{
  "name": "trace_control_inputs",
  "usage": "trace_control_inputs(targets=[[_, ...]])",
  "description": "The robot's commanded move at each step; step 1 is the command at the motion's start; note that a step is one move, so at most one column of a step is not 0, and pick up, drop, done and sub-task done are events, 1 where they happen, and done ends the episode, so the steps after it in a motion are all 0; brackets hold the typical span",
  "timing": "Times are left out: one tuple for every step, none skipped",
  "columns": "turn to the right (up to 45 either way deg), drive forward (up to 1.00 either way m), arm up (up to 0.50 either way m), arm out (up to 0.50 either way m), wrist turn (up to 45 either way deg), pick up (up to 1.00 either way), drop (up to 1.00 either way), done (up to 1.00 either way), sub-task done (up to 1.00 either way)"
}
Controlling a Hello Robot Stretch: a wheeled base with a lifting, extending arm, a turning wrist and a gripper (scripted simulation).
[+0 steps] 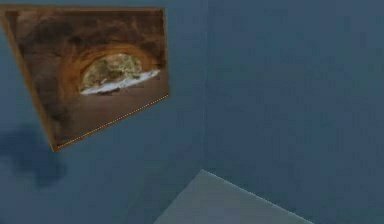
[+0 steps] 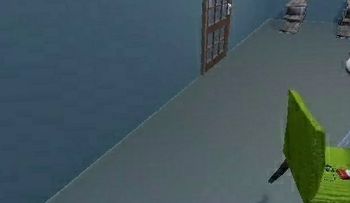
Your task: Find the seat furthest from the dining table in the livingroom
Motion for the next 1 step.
trace_control_inputs(targets=[[45.0,0.0,0.0,0.0,0.0,0.0,0.0,0.0,0.0]])
